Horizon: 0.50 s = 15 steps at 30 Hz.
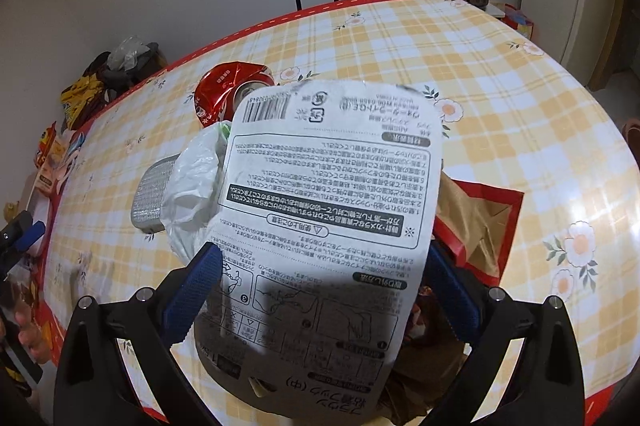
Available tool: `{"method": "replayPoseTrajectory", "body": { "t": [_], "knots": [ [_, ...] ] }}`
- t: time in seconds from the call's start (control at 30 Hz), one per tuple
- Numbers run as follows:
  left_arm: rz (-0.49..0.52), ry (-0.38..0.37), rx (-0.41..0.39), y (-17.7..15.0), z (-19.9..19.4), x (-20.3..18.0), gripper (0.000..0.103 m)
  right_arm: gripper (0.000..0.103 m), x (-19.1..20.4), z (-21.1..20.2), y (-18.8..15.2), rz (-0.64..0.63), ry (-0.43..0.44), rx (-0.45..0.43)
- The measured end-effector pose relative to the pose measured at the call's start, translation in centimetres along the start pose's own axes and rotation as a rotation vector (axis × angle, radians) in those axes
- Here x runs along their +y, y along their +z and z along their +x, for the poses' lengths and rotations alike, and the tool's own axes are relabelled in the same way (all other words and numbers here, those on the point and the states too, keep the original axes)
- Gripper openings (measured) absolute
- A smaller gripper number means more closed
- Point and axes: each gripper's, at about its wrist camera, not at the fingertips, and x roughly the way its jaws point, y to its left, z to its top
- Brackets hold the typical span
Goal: Collect trash
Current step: 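Move both tools back to the table and grasp the white printed paper wrapper with the right gripper, then grasp the grey sponge with the left gripper while the right holds the paper wrapper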
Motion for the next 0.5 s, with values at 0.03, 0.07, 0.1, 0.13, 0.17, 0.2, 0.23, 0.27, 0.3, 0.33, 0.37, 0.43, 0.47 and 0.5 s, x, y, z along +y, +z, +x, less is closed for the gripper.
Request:
{"method": "replayPoseTrajectory", "body": {
  "t": [0.03, 0.07, 0.1, 0.13, 0.17, 0.2, 0.23, 0.27, 0.3, 0.33, 0.37, 0.43, 0.47, 0.5],
  "knots": [
    [0.000, -0.001, 0.002, 0.0, 0.1, -0.1, 0.097, 0.097, 0.0, -0.1, 0.0, -0.002, 0.001, 0.000],
    [-0.001, -0.002, 0.003, 0.0, 0.1, -0.1, 0.097, 0.094, 0.1, -0.2, 0.1, -0.007, 0.000, -0.001],
    [-0.003, -0.003, 0.002, 0.0, 0.1, -0.1, 0.097, 0.089, 0.1, -0.4, 0.1, -0.015, 0.002, 0.002],
    [-0.006, -0.005, 0.000, 0.0, 0.1, -0.1, 0.097, 0.086, 0.1, -0.6, 0.2, -0.020, 0.002, 0.002],
    [-0.009, -0.005, -0.003, 0.0, 0.1, -0.1, 0.097, 0.078, 0.1, -0.8, 0.3, -0.022, 0.002, 0.000],
    [-0.011, -0.006, -0.005, 0.0, 0.1, -0.1, 0.097, 0.069, 0.0, -1.2, 0.4, -0.021, 0.015, -0.003],
    [-0.014, -0.005, -0.008, 0.0, 0.0, -0.2, 0.097, 0.065, 0.0, -1.4, 0.4, -0.019, 0.020, -0.002],
    [-0.018, -0.006, -0.009, 0.0, 0.0, -0.2, 0.097, 0.057, -0.1, -1.7, 0.6, -0.016, 0.023, -0.002],
    [-0.021, -0.006, -0.008, 0.0, 0.1, -0.2, 0.097, 0.051, -0.1, -2.1, 0.7, -0.016, 0.025, -0.005],
    [-0.022, -0.006, -0.007, -0.1, 0.0, -0.3, 0.097, 0.048, -0.1, -2.4, 0.7, -0.016, 0.030, -0.007],
    [-0.022, -0.006, -0.006, -0.2, 0.1, -0.4, 0.097, 0.041, -0.1, -2.8, 0.8, -0.014, 0.039, -0.009],
    [-0.022, -0.008, -0.003, -0.3, 0.1, -0.6, 0.097, 0.033, 0.0, -3.6, 1.0, -0.017, 0.052, -0.018],
    [-0.021, -0.008, -0.002, -0.3, 0.2, -0.7, 0.097, 0.030, 0.2, -4.1, 1.1, -0.020, 0.059, -0.023],
    [-0.021, -0.009, -0.001, -0.3, 0.2, -0.8, 0.097, 0.029, 0.3, -4.6, 1.2, -0.023, 0.071, -0.029]
  ]
}}
